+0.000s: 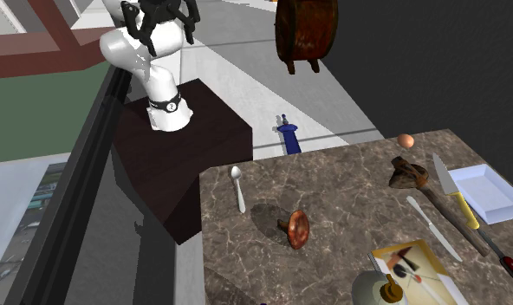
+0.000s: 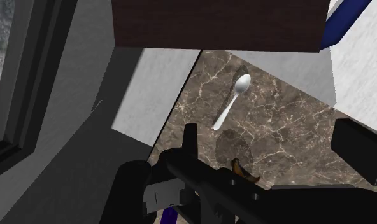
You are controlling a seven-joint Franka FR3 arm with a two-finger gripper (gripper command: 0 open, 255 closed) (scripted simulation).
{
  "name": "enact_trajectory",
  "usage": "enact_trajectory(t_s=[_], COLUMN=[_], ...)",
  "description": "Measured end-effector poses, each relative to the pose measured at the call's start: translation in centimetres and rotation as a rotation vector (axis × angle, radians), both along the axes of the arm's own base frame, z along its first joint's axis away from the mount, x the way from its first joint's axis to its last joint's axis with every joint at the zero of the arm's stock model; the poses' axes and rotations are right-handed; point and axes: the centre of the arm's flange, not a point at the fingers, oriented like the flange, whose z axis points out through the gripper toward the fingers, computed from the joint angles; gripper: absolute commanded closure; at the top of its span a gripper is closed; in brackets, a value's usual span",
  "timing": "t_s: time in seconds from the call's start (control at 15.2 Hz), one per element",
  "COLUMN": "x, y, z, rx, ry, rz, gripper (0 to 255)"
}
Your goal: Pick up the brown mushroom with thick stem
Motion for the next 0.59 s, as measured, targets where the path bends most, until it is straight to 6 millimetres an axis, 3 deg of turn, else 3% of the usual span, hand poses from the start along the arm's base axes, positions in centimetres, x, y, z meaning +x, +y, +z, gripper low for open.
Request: enact_trajectory(t_s=[0.13, 0.59], x=[0.3, 3.4], y=[0.1, 1.5], z=[-0.6, -7.6], rx=[-0.001, -0.014], ry=[-0.003, -0.054], rz=[0.004, 0.055], gripper=[0, 0])
